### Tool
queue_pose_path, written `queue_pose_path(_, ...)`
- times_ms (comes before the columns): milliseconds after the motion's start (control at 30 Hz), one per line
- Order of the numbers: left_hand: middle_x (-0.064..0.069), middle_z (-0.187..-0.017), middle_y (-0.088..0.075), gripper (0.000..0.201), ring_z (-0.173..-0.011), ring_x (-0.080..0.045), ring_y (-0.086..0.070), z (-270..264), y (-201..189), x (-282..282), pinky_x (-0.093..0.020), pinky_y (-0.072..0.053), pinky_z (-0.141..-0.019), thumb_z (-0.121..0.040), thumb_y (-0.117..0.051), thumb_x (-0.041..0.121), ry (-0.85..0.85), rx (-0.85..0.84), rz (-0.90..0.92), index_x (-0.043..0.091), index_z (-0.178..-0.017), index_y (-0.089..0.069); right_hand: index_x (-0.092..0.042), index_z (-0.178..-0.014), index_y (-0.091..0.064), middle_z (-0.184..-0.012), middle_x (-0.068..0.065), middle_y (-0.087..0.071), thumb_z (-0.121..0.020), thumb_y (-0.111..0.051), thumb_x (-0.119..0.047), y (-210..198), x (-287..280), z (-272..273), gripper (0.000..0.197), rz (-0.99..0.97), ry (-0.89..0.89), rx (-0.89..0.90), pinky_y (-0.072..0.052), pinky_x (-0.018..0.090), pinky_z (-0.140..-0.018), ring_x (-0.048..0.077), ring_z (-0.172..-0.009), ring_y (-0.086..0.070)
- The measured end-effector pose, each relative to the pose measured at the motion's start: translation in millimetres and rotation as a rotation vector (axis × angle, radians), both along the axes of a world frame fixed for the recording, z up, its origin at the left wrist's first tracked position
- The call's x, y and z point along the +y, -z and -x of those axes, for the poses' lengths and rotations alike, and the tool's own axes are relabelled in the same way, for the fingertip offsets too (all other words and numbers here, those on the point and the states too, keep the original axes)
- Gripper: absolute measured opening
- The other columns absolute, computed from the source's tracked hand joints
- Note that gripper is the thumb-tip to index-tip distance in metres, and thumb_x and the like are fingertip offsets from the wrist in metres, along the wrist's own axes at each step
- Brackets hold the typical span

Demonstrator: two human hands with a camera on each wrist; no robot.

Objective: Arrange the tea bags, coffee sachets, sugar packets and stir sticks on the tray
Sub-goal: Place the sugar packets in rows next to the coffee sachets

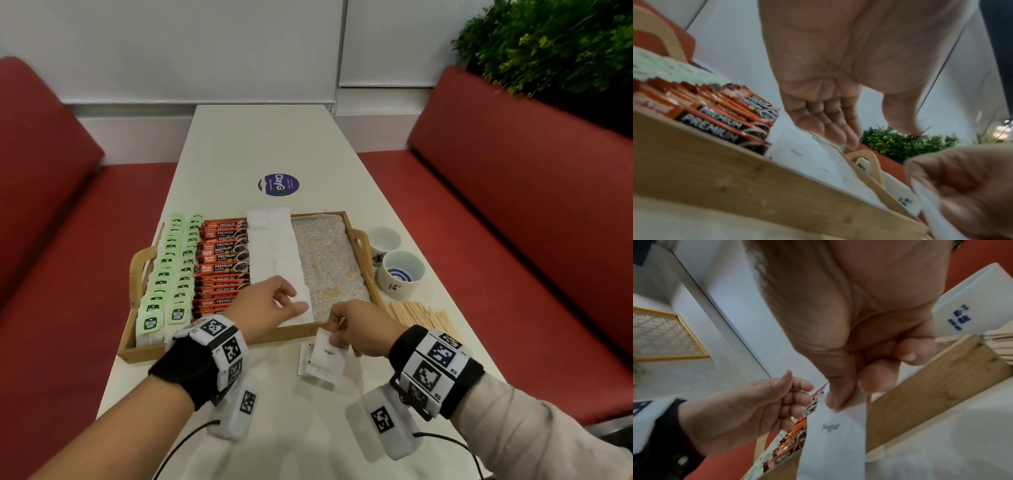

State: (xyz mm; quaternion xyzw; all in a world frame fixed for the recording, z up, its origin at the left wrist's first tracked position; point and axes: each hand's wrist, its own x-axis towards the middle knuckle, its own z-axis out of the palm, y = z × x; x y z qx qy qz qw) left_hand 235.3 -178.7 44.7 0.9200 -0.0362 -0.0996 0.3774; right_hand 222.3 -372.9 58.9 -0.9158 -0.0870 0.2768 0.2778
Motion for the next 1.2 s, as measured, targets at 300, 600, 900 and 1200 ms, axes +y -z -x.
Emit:
queue_pose_path(300, 0.002, -0.069, -0.064, 0.025, -0.064, -0.018, -0.063, 16, 7, -9, -0.034, -0.055, -0.065, -0.078, -0.075, 0.016, 0.022, 0.125, 0.098, 0.021, -0.096, -0.058, -0.02, -0.083, -0.061, -0.083, -0.002, -0.069, -0.095, -0.054, -0.027, 2, 9, 4, 0.015, -0.118, 0.158, -0.165, -0.049, 0.027, -0.065, 0.006, -0.056, -0.054)
queue_pose_path(600, -0.009, -0.089, -0.067, 0.017, -0.082, -0.024, -0.066, 18, 9, 10, -0.041, -0.055, -0.077, -0.085, -0.068, 0.015, -0.124, 0.074, 0.143, 0.016, -0.099, -0.06, -0.017, -0.118, -0.058, -0.117, 0.004, -0.061, -0.083, -0.069, -0.033, 35, 17, 27, 0.041, 0.331, -0.036, -0.188, -0.048, 0.032, -0.084, 0.023, -0.105, -0.058)
queue_pose_path(900, 0.001, -0.085, -0.065, 0.018, -0.067, -0.009, -0.057, 23, 7, 19, -0.021, -0.043, -0.06, -0.088, -0.064, 0.016, -0.157, 0.02, 0.149, 0.017, -0.104, -0.059, -0.015, -0.101, -0.06, -0.101, 0.001, -0.055, -0.076, -0.077, -0.029, 36, 18, 24, 0.034, 0.309, -0.046, -0.081, -0.043, 0.025, -0.068, 0.019, -0.089, -0.057)
queue_pose_path(1200, -0.004, -0.087, -0.067, 0.018, -0.067, -0.017, -0.061, 18, -4, 36, -0.03, -0.052, -0.061, -0.089, -0.063, 0.016, -0.249, -0.021, 0.206, 0.019, -0.106, -0.057, -0.026, -0.071, -0.048, -0.072, -0.009, -0.056, -0.081, -0.071, -0.018, 0, 8, -3, 0.027, 0.04, -0.116, -0.091, -0.038, 0.019, -0.055, 0.005, -0.063, -0.052)
